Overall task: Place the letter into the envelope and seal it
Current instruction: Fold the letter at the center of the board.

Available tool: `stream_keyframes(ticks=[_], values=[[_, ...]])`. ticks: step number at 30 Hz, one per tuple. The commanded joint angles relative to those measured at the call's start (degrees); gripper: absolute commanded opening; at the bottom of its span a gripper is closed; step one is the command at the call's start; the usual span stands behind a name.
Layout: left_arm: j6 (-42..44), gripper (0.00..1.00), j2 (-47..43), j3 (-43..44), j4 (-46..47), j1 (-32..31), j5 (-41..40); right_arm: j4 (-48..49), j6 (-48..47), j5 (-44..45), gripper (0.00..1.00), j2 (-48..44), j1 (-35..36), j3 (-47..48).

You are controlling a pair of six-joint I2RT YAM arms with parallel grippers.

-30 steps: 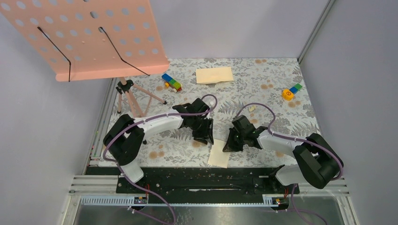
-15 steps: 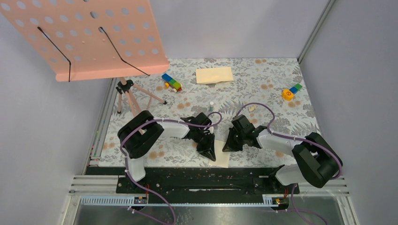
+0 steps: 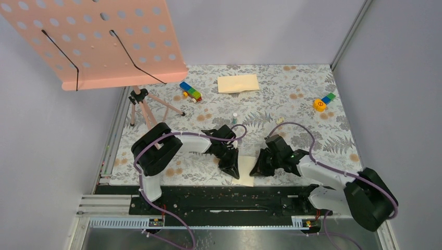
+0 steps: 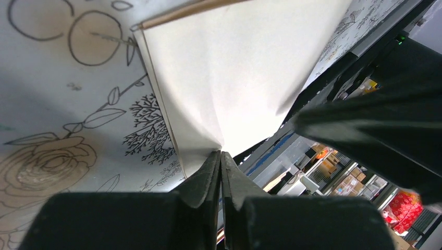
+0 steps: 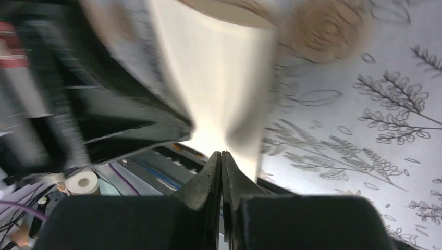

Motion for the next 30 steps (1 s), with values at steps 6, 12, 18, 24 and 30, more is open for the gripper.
stream_keyframes(ticks=[6, 12, 18, 24, 30], values=[[1.43, 0.05, 0.08, 0.93, -2.01, -0.1, -7.19, -5.92, -2.28, -4.57, 0.0, 7.87, 0.83, 2.34], [0.99, 0.05, -0.03, 1.61, -1.86, -0.1, -7.71, -12.37, -2.13, -1.29, 0.0, -0.74, 1.28, 3.36], [0.73, 0.05, -0.45, 1.44, -1.19, -0.01, -7.85, -3.97, 0.02, 2.56, 0.0, 4.25, 1.25, -0.76], [-0.27, 0.05, -0.66, -0.79, 0.85, 0.65, -7.95, -2.41, -2.33, 5.25, 0.0, 16.1, 1.21, 4.74], [-1.12, 0.05, -1.69, -1.92, 2.37, 2.11, -9.38, -2.88, 0.34, 13.5, 0.0, 15.9, 0.22, 6.6]])
